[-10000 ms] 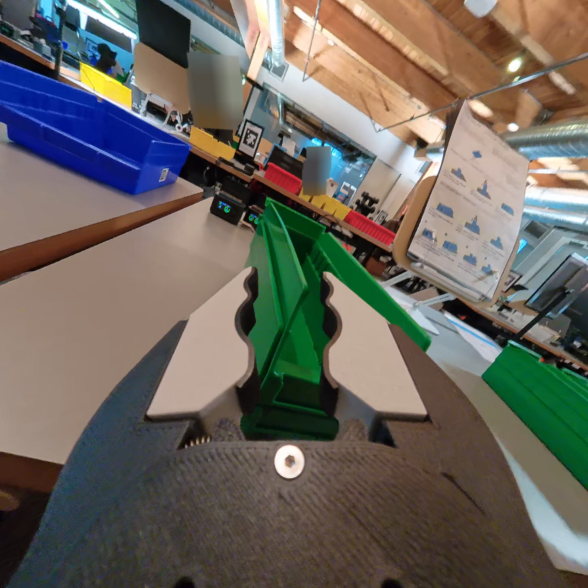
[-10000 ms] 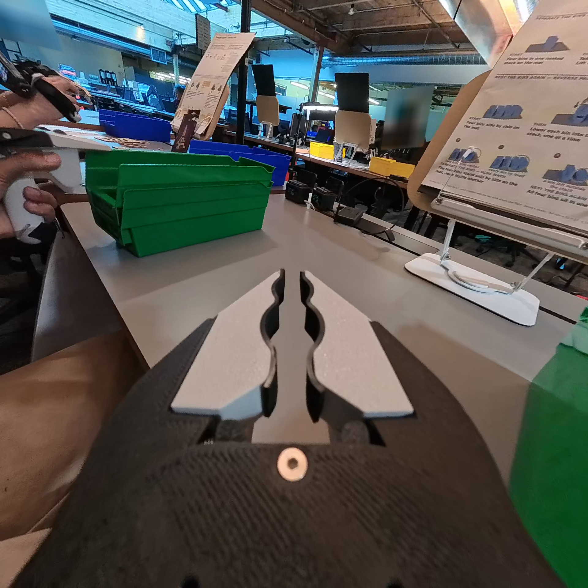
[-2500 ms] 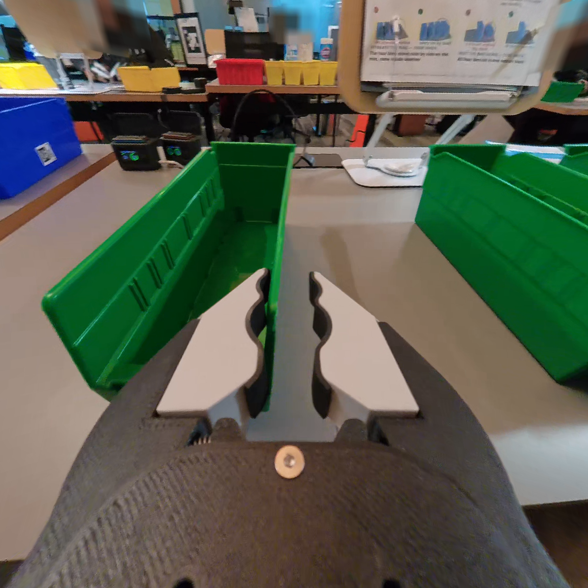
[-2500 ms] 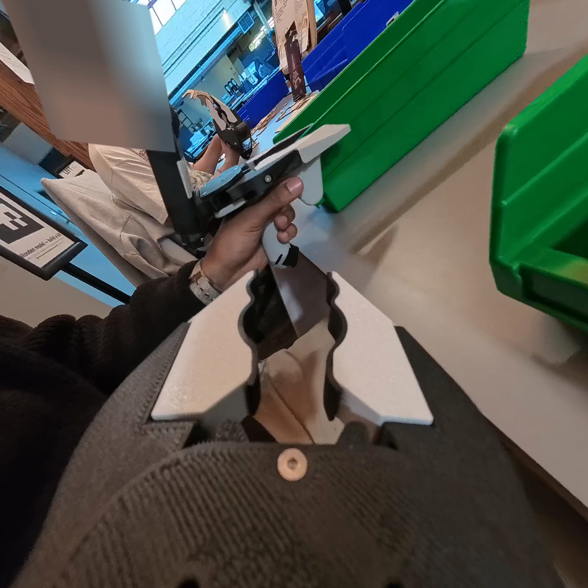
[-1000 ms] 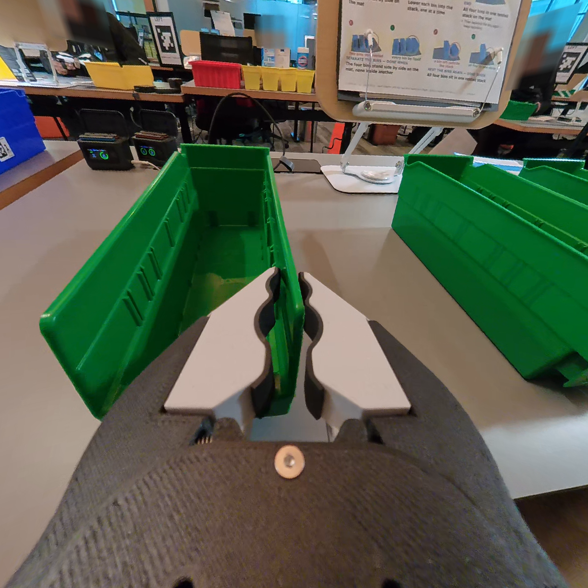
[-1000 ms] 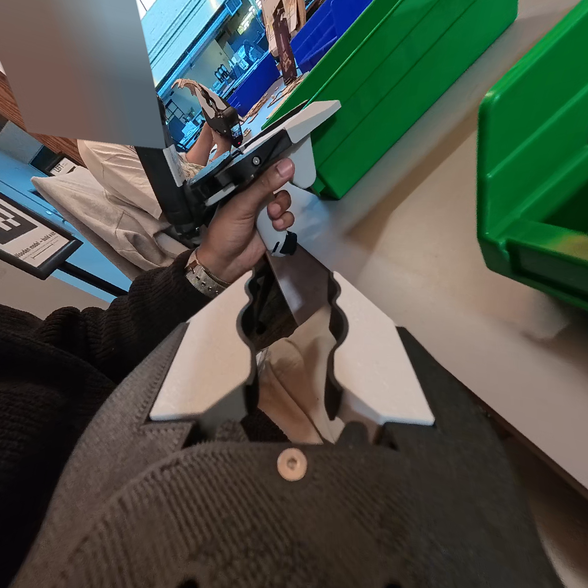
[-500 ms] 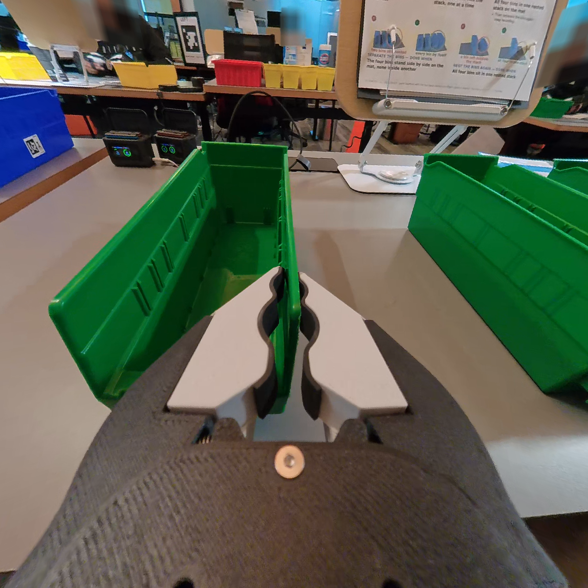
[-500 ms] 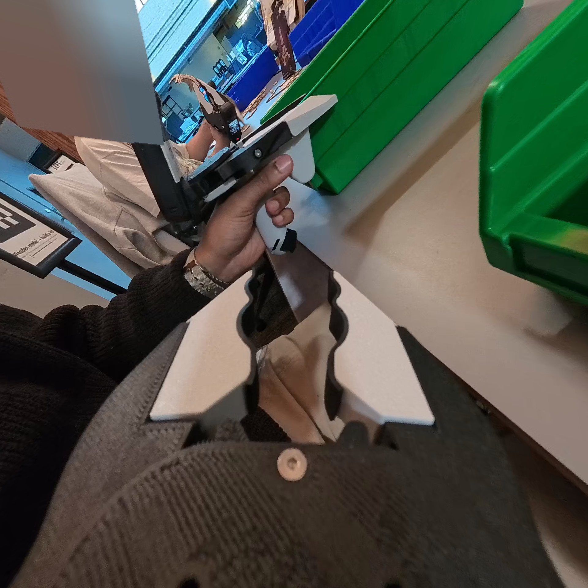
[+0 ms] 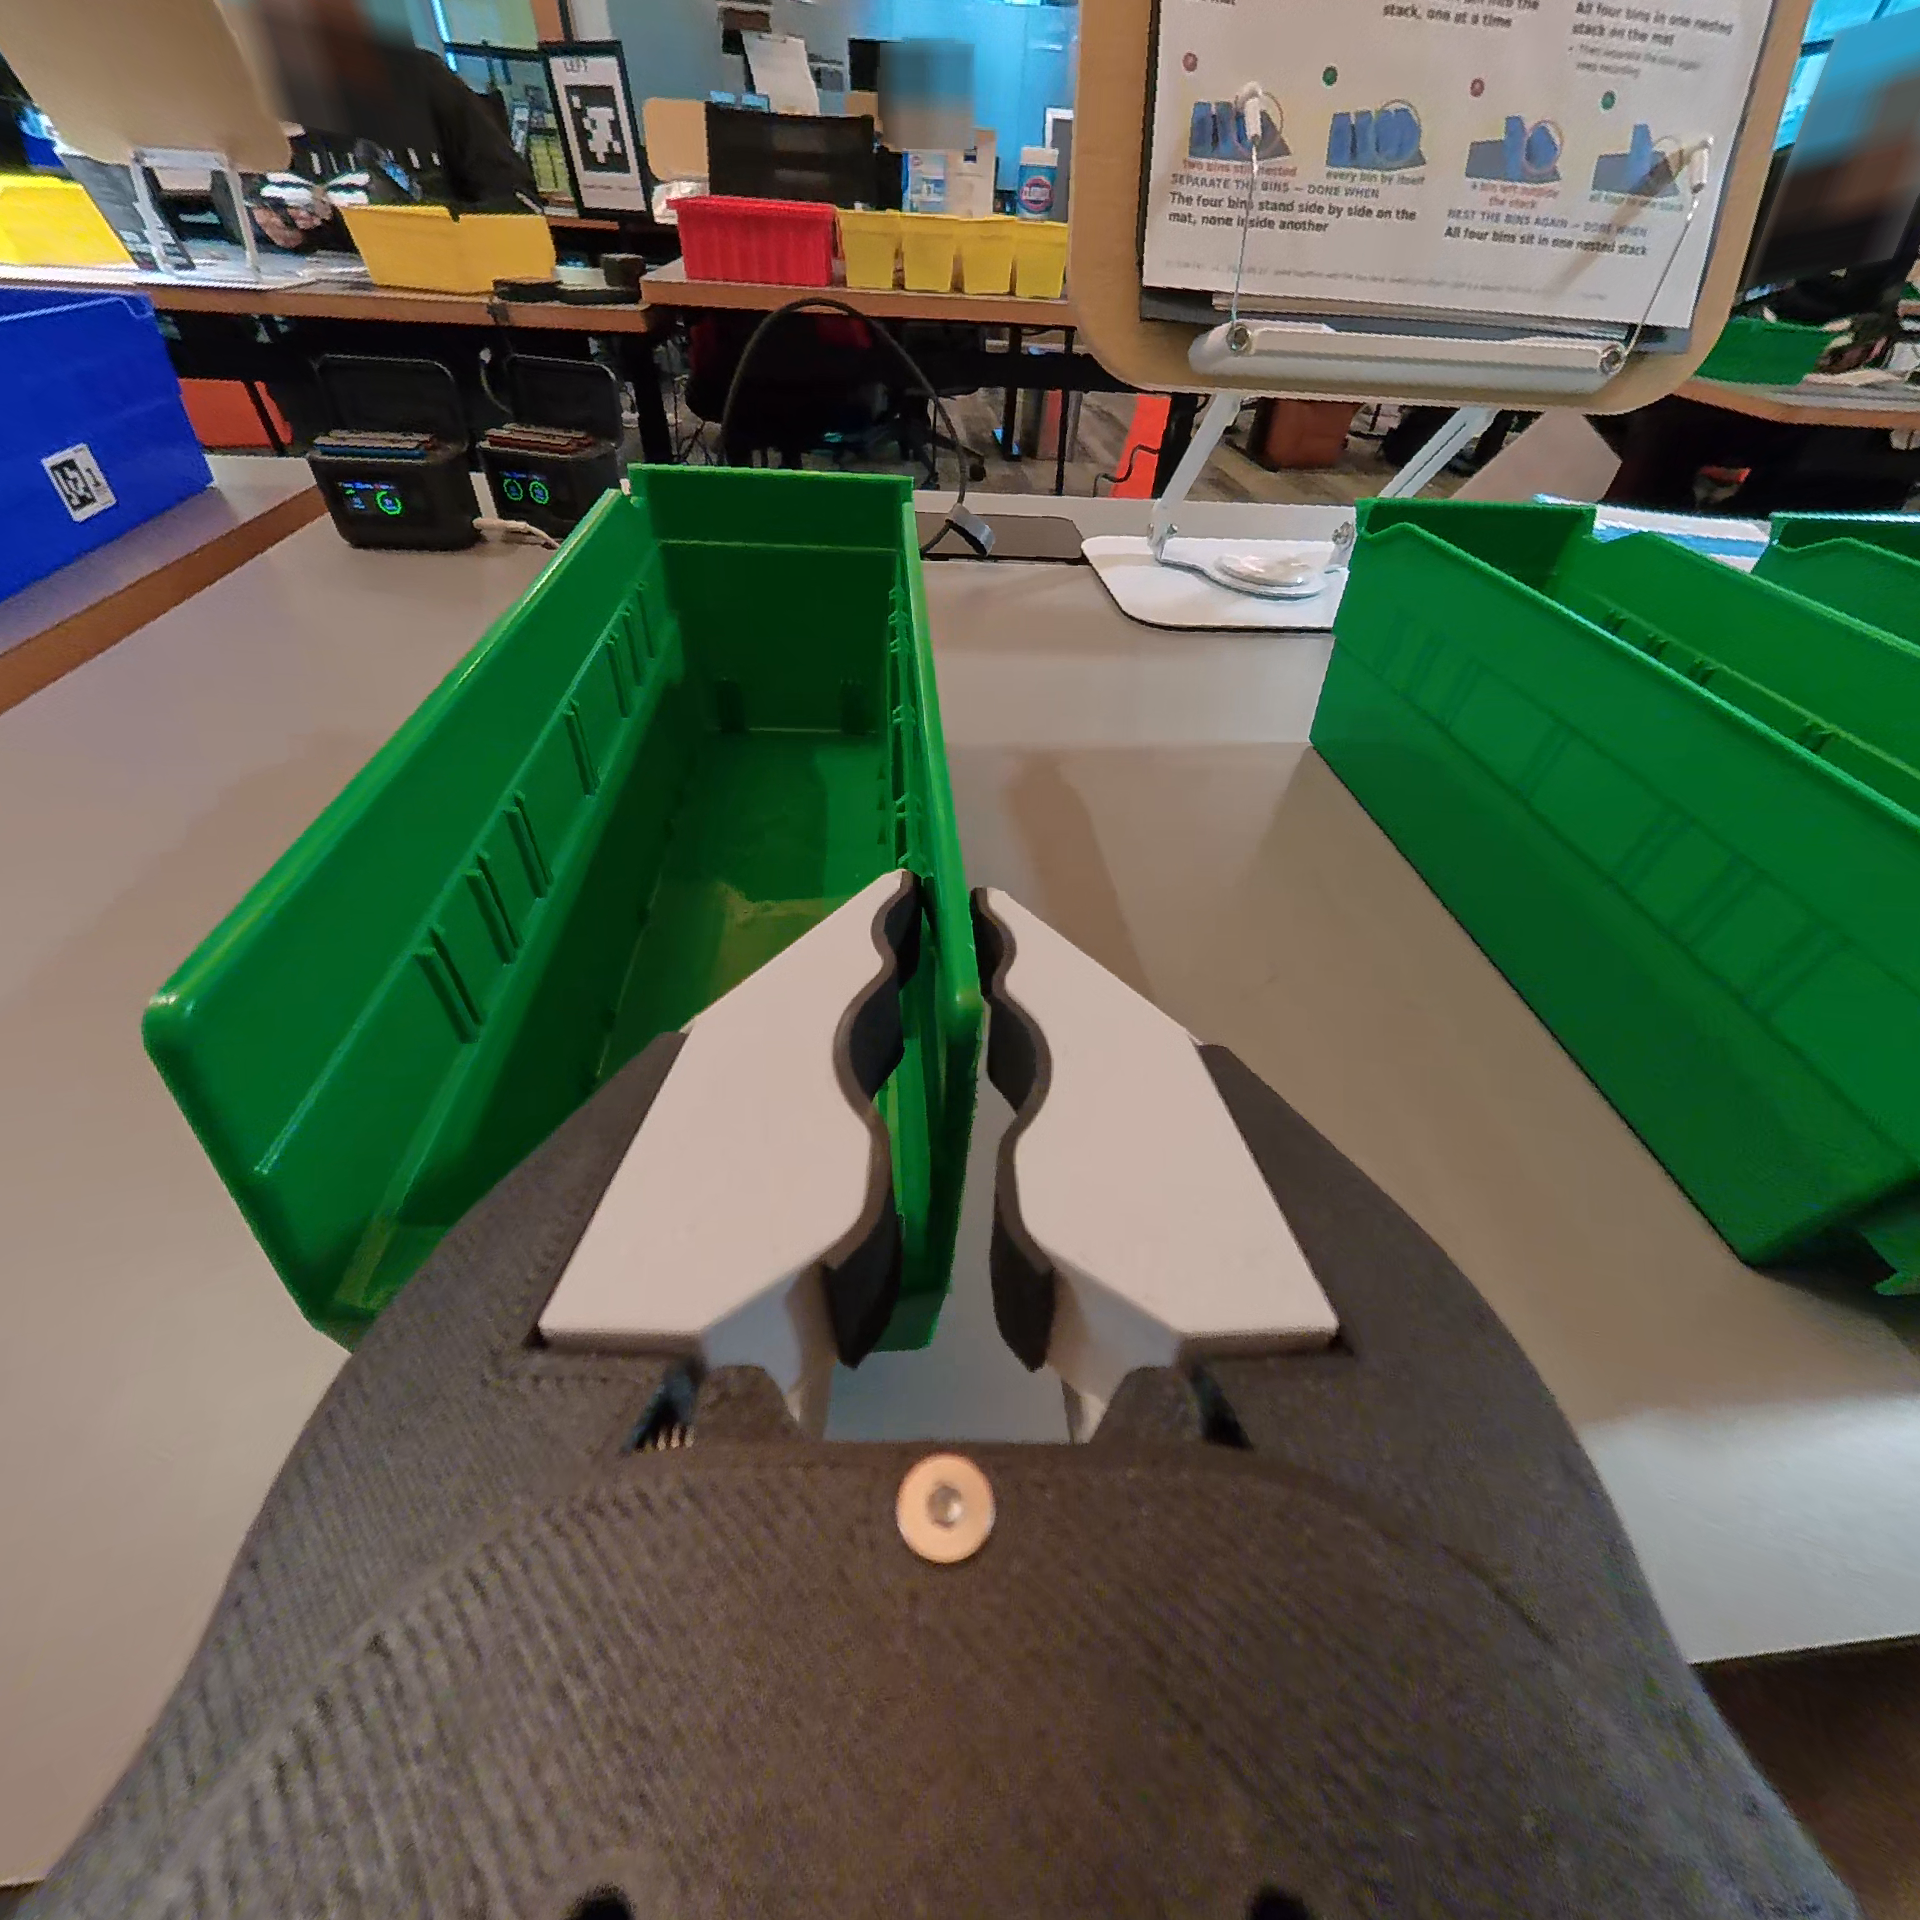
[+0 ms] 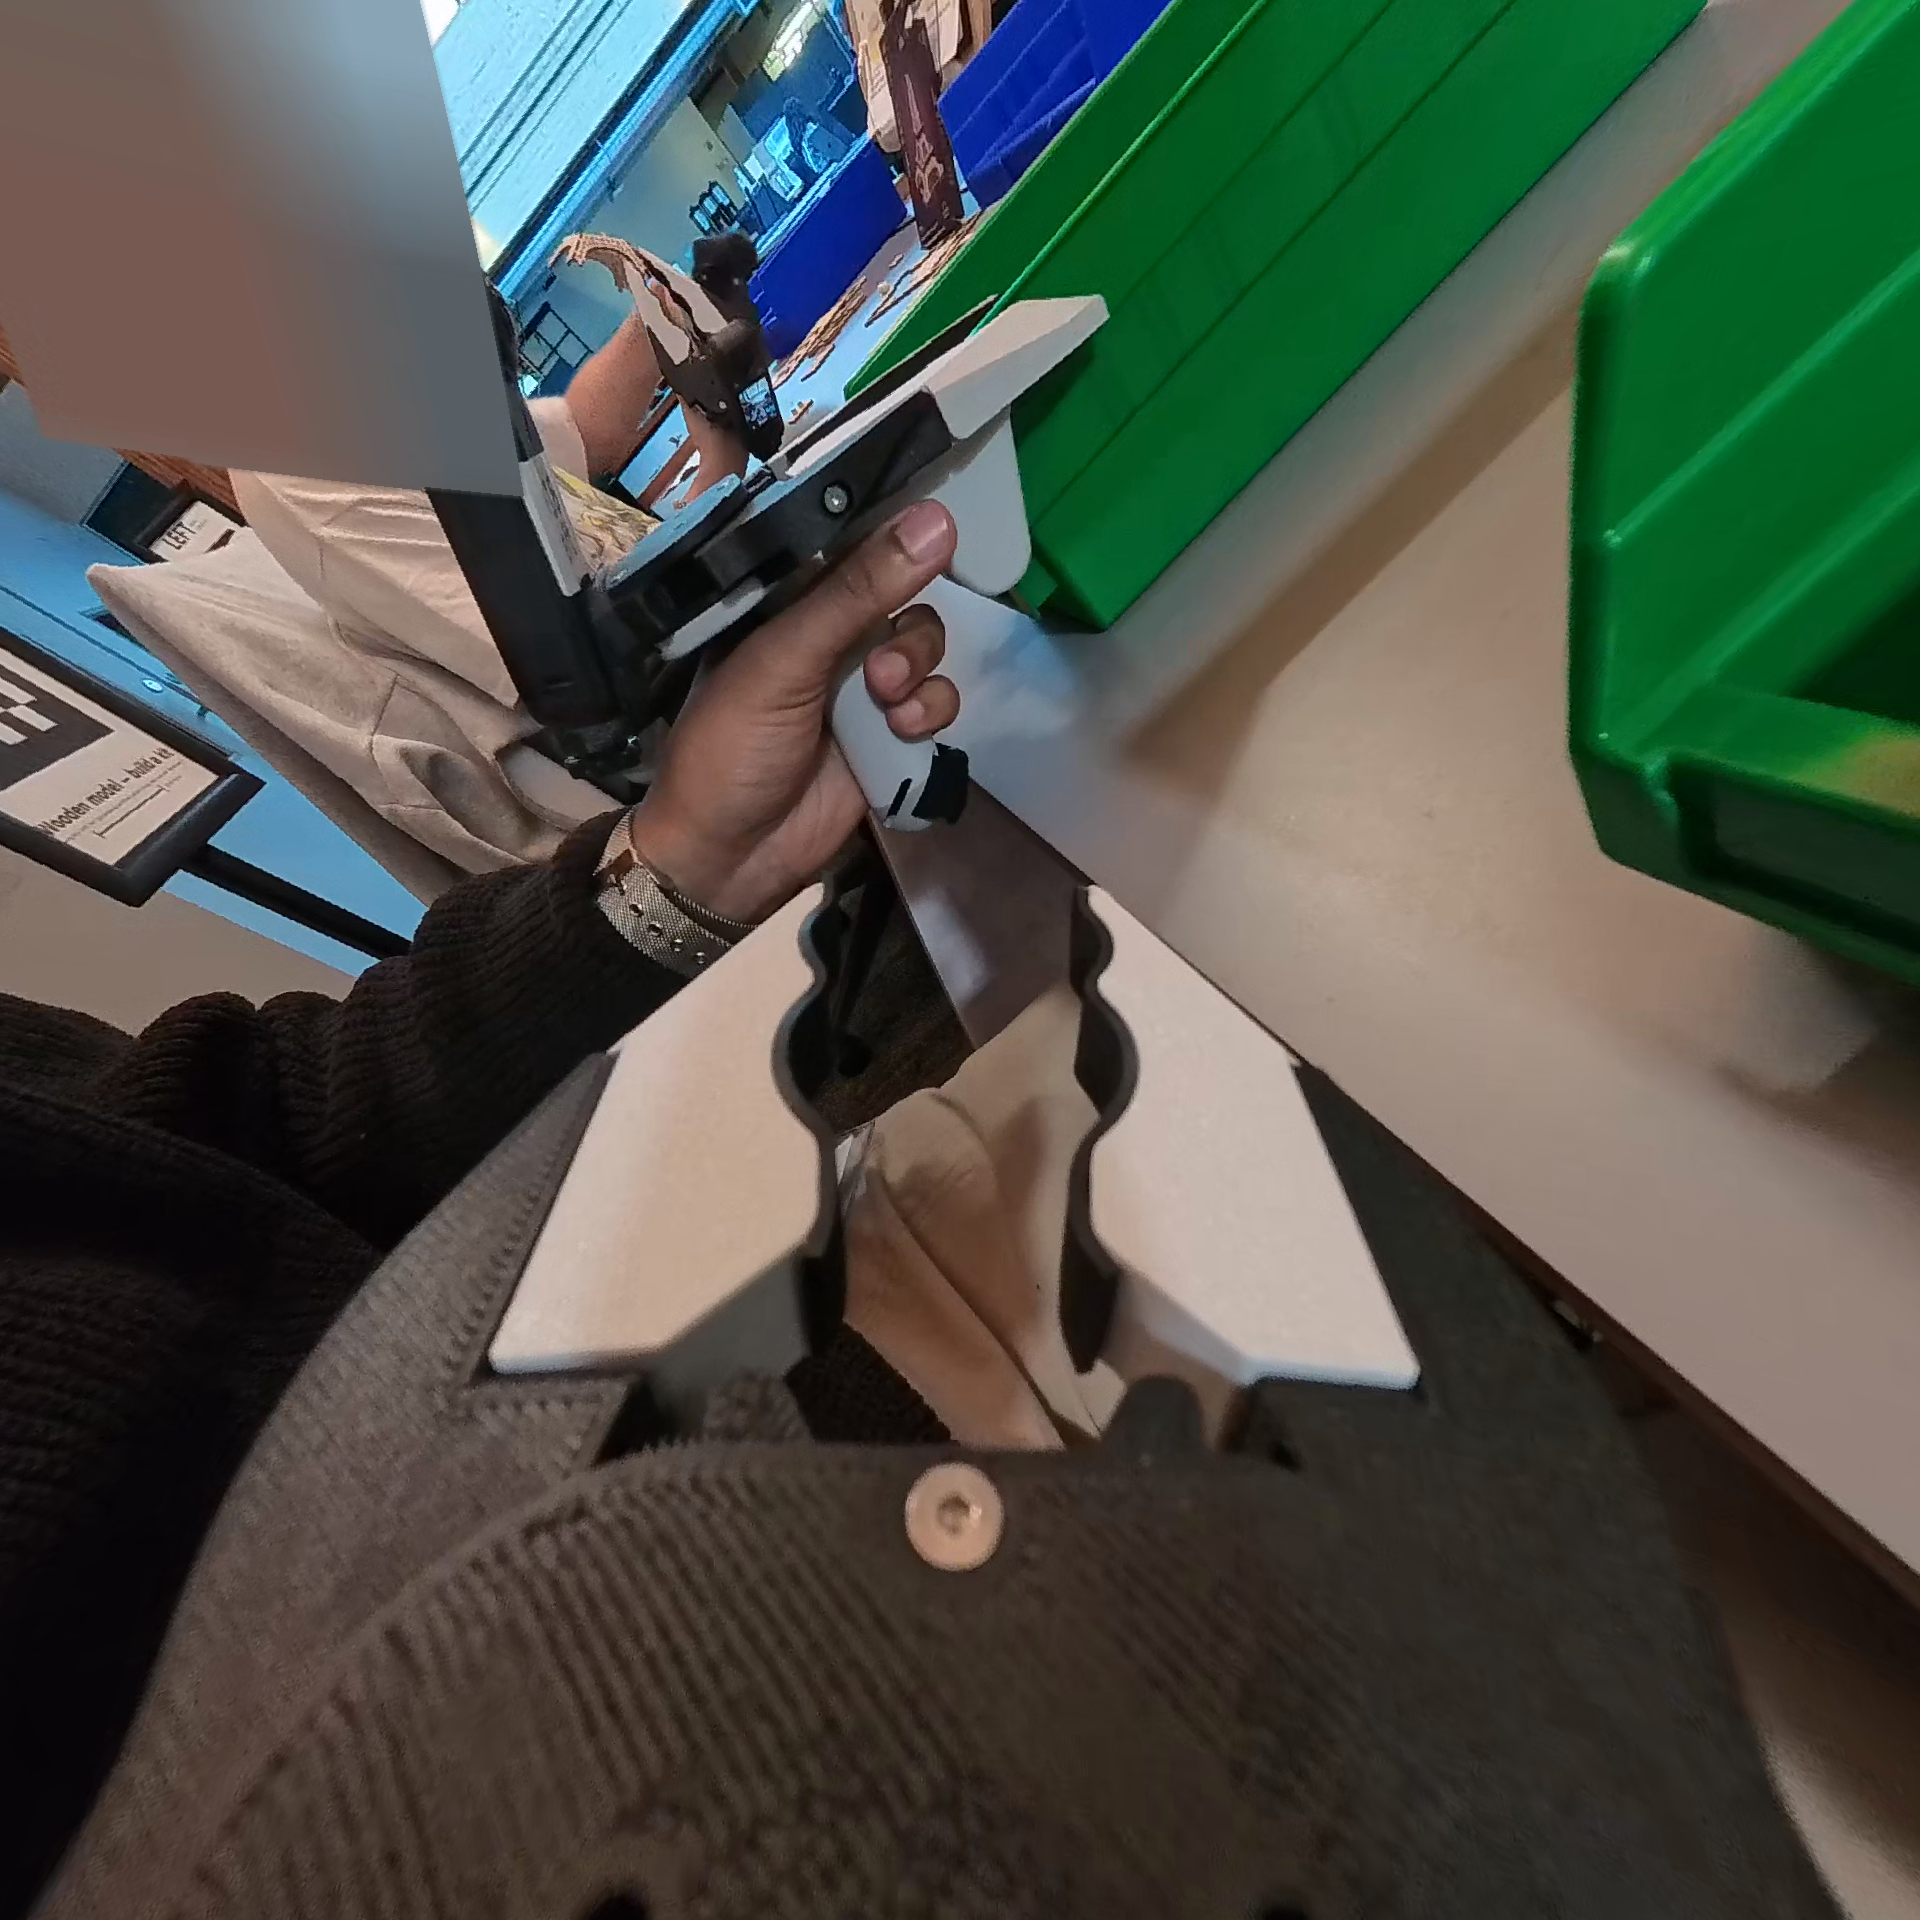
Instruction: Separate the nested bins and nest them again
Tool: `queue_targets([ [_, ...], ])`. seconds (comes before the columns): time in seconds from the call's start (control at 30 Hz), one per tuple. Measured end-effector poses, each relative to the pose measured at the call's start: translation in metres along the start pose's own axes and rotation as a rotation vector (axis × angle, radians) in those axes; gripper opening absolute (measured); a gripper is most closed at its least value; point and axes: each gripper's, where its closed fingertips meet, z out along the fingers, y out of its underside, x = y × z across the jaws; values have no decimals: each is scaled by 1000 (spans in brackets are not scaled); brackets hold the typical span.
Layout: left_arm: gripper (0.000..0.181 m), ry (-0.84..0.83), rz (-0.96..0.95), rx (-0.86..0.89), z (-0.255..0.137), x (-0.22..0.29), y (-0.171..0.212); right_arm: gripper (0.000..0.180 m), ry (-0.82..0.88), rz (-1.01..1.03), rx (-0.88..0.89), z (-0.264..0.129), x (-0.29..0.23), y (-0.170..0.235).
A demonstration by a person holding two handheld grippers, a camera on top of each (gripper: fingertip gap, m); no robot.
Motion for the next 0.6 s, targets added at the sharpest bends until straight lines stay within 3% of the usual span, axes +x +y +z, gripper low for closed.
queue_targets([
  [0.6, 5, 2, -5, 0, 0, 0, 0, 43, 1, 0, -6, 1, 1, 1],
])
